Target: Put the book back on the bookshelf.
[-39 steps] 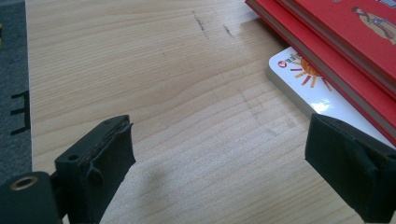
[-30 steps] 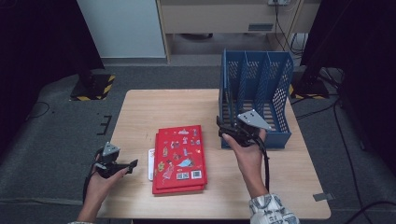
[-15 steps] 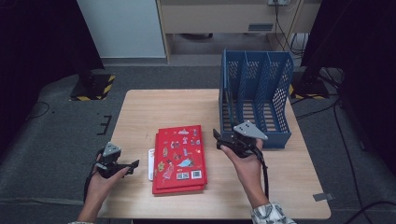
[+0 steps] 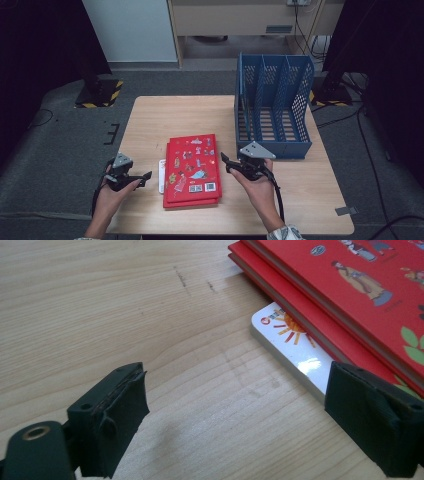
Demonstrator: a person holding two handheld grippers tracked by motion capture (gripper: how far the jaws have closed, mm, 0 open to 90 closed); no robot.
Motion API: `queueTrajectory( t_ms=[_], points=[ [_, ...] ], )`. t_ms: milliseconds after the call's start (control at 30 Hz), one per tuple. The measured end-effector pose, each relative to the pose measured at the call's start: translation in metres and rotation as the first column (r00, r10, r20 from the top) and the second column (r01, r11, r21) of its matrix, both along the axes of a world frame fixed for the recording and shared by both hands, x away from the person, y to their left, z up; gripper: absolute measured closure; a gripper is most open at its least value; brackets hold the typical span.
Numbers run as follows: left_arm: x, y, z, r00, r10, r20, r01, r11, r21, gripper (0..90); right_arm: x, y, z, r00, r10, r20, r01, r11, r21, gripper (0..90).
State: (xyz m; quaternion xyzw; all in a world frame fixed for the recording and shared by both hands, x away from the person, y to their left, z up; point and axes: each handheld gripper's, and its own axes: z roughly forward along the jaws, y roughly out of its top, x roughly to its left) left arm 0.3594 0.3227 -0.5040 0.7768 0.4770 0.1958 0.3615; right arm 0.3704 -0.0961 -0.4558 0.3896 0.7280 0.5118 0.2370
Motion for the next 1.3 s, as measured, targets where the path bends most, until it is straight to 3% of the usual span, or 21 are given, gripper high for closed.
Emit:
queueTrajectory(
  t_ms=[200, 467, 600, 933, 1167, 1300],
  points=[
    [-0.003, -0.006, 0.004, 0.9994, -0.028, 0.018, 0.029, 0.9994, -0.02, 14.0, -0.003, 0.011, -0.014, 0.9981, 0.043, -0.045, -0.045, 0.9986, -0.029, 31.4],
    [-0.005, -0.02, 0.007, 0.9958, -0.088, 0.024, 0.089, 0.9953, -0.038, 18.7, -0.004, 0.018, -0.024, 0.9929, 0.075, -0.093, -0.077, 0.9967, -0.026, 28.1],
    [-0.007, -0.03, 0.009, 0.993, -0.116, 0.025, 0.117, 0.9917, -0.054, 18.8, -0.003, 0.02, -0.03, 0.9867, 0.103, -0.126, -0.105, 0.9944, -0.013, 25.0],
    [-0.01, -0.059, 0.008, 0.9809, -0.194, 0.018, 0.194, 0.9798, -0.046, 18.8, -0.005, 0.025, -0.04, 0.9715, 0.141, -0.19, -0.143, 0.9897, 0.004, 21.9],
    [-0.009, -0.072, 0.006, 0.9761, -0.217, 0.009, 0.217, 0.9736, -0.069, 18.9, -0.005, 0.03, -0.047, 0.9562, 0.174, -0.235, -0.176, 0.9843, 0.016, 19.3],
    [-0.008, -0.076, 0.004, 0.9764, -0.216, -0.002, 0.215, 0.9739, -0.072, 18.6, -0.004, 0.033, -0.051, 0.9471, 0.191, -0.258, -0.193, 0.9811, 0.018, 17.4]
  ],
)
